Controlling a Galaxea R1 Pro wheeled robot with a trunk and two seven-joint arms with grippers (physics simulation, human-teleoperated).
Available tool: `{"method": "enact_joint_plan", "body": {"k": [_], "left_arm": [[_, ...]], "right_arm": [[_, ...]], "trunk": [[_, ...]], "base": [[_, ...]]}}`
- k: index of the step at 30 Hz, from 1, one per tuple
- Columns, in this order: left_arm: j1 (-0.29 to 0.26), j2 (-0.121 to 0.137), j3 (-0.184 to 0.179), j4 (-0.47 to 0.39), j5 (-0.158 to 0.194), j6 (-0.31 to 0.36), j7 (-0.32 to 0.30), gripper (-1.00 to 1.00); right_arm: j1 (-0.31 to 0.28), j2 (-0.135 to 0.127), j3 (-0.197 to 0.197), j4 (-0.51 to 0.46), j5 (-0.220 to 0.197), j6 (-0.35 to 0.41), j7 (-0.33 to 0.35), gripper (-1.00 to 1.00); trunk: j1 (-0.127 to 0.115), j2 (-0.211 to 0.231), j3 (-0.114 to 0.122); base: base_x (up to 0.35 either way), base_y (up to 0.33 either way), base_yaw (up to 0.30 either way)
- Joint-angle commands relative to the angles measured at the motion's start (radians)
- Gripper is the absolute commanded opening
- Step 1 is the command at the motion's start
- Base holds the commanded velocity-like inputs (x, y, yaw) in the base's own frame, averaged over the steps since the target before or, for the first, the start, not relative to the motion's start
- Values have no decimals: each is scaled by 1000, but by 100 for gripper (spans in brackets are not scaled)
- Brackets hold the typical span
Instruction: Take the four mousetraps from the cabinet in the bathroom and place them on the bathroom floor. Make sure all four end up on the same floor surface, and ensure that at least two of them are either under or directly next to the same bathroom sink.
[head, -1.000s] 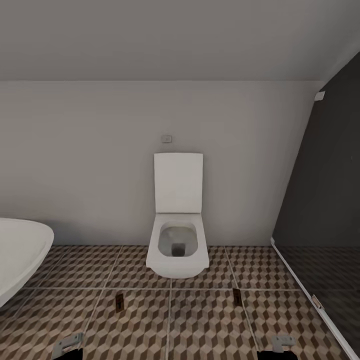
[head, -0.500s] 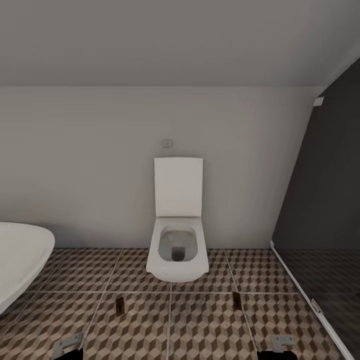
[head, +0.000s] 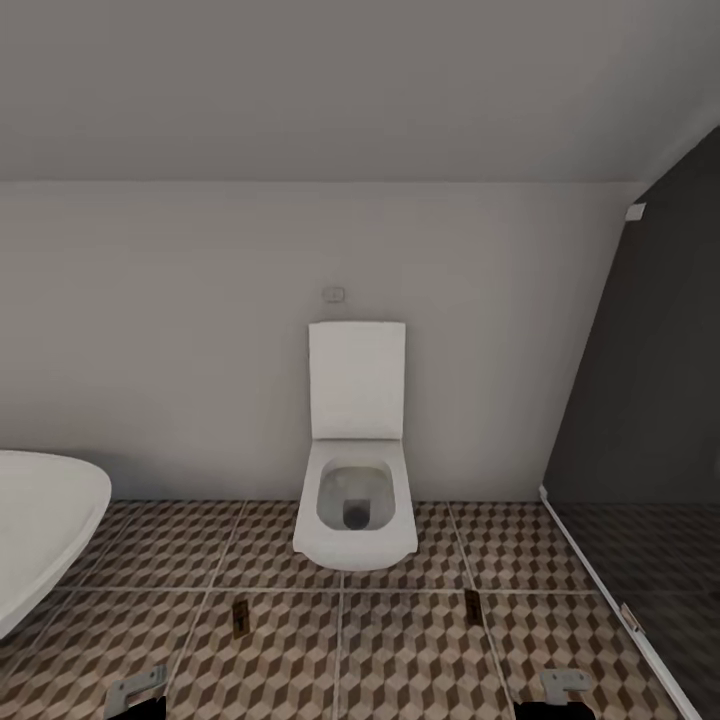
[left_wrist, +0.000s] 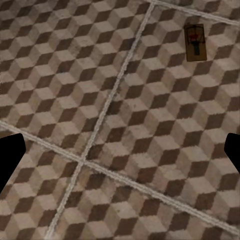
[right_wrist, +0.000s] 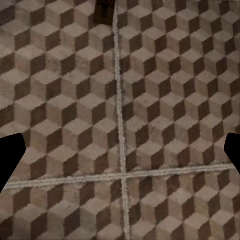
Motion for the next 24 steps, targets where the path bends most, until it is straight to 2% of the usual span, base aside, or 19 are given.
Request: {"method": "enact_joint_plan", "body": {"k": [1, 24], "left_arm": [[-2, 0, 3, 4, 1, -7, 0, 100], [-2, 0, 3, 4, 1, -7, -1, 100]], "right_arm": [[-2, 0, -6, 5, 8, -7, -3, 100], [-2, 0, -6, 5, 8, -7, -3, 100]], "trunk": [[0, -1, -1], [0, -1, -1]], "base": [[0, 0, 0], [0, 0, 0]]}}
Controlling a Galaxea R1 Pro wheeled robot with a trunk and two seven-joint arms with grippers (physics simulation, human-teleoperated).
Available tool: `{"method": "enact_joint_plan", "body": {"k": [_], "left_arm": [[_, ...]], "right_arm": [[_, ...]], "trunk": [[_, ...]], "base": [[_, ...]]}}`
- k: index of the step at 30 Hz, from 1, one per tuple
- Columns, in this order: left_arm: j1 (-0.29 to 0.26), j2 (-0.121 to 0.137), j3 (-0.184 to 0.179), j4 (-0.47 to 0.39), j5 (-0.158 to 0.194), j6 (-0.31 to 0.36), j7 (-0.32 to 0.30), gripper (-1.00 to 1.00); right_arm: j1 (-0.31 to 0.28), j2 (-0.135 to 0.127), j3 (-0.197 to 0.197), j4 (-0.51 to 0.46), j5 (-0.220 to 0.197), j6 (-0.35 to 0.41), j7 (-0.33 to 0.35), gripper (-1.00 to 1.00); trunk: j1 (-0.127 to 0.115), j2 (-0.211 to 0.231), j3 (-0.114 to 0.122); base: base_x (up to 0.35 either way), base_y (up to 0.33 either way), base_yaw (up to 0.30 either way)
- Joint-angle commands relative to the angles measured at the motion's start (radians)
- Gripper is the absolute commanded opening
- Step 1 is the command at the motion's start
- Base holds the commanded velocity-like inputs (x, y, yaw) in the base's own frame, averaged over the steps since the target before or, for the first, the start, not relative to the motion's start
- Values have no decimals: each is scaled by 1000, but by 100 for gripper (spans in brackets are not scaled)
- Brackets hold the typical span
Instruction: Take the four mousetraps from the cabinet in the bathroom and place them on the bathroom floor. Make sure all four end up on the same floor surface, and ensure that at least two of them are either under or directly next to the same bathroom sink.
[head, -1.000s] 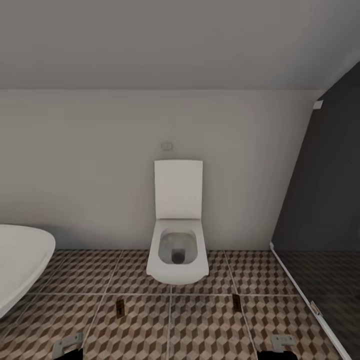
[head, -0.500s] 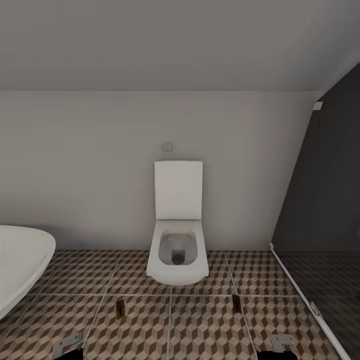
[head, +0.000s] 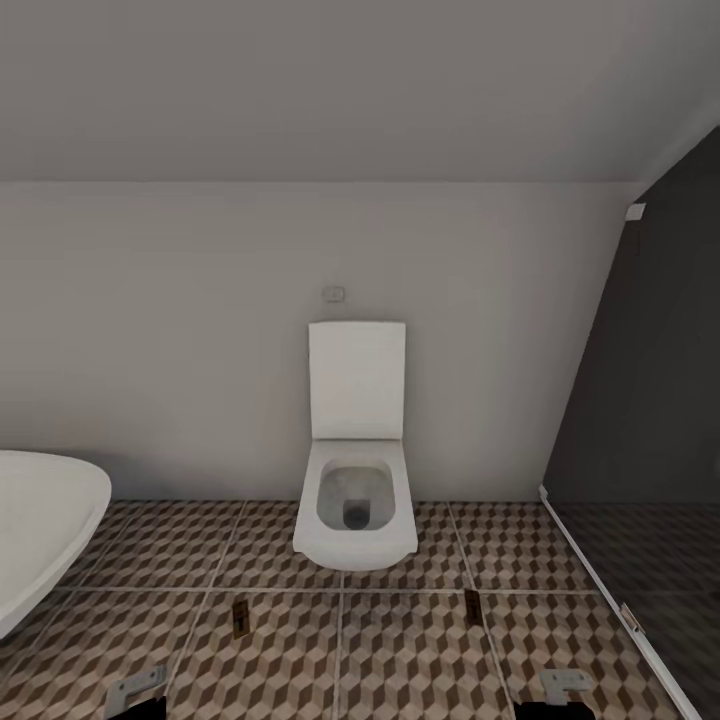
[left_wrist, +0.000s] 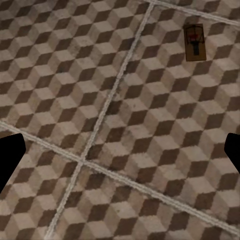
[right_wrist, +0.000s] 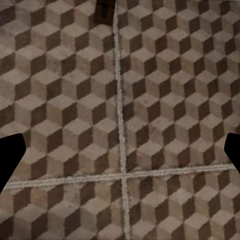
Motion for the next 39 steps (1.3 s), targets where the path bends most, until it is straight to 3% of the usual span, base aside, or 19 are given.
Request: {"method": "enact_joint_plan", "body": {"k": [1, 8, 19, 29, 39], "left_arm": [[-2, -1, 3, 4, 1, -7, 0, 100], [-1, -5, 3, 4, 1, -7, -2, 100], [0, -11, 3, 4, 1, -6, -3, 100], [1, -29, 3, 4, 0, -6, -1, 100], [1, -30, 3, 4, 0, -6, -1, 100]], "right_arm": [[-2, 0, -6, 5, 8, -7, -4, 100], [-2, 4, -6, 5, 9, -2, -7, 100], [7, 35, -9, 6, 6, 2, -7, 100], [9, 38, -9, 6, 5, 2, -6, 100], [9, 39, -9, 6, 5, 2, -6, 100]], "trunk": [[0, -1, -1], [0, -1, -1], [0, -1, -1], [0, -1, -1], [0, -1, -1]], "base": [[0, 0, 0], [0, 0, 0], [0, 0, 0], [0, 0, 0], [0, 0, 0]]}}
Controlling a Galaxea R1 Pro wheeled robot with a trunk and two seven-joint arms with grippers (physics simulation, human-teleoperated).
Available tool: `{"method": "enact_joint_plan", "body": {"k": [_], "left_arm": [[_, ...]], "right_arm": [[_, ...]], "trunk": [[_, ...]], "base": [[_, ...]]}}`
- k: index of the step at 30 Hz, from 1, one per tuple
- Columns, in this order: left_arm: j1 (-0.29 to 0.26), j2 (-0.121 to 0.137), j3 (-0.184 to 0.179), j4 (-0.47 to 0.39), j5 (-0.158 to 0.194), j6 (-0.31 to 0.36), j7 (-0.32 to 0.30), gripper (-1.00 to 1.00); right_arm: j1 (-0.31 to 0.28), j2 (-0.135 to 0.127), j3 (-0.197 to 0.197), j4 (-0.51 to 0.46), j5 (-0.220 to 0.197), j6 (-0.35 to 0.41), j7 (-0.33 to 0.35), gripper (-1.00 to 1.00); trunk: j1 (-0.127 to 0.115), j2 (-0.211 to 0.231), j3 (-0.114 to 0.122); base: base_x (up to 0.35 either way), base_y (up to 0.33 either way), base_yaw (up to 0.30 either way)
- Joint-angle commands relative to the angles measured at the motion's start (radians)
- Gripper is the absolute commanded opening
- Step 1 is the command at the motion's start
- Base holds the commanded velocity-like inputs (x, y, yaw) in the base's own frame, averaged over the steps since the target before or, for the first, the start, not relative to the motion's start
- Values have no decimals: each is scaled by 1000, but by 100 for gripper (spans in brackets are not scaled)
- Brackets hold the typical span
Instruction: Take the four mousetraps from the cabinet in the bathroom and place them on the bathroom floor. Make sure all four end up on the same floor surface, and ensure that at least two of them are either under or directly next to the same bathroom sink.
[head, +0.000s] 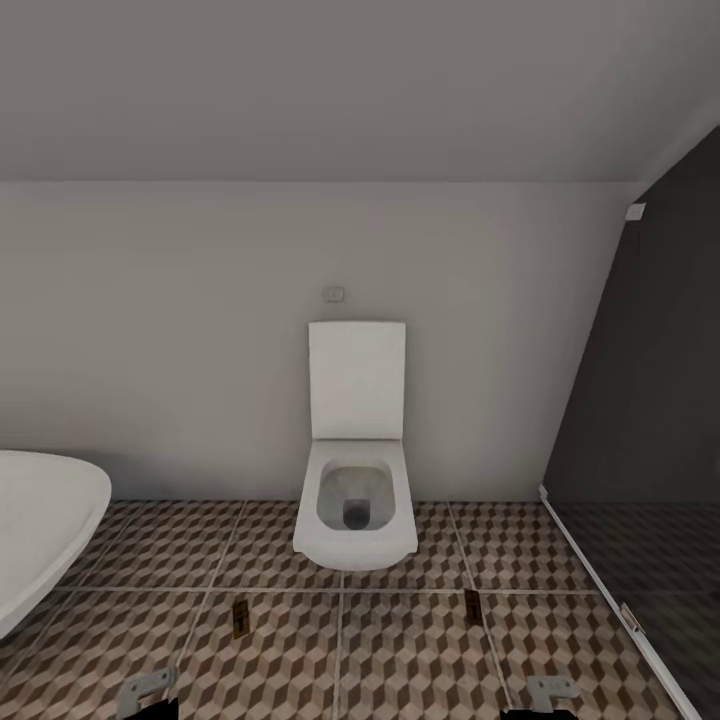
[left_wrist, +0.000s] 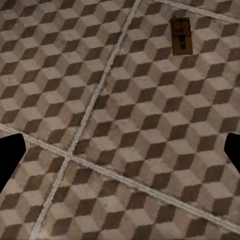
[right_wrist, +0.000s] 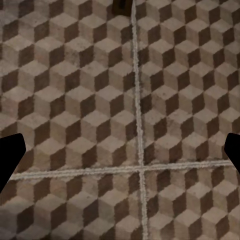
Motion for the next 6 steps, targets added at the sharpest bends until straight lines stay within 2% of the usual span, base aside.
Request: {"method": "enact_joint_plan", "body": {"k": [1, 6], "left_arm": [[-2, 0, 3, 4, 1, -7, 0, 100], [-2, 0, 3, 4, 1, -7, 0, 100]], "right_arm": [[-2, 0, -6, 5, 8, -7, -3, 100], [-2, 0, -6, 5, 8, -7, -3, 100]], "trunk": [[0, -1, -1], [0, -1, -1]], "base": [[0, 0, 0], [0, 0, 0]]}}
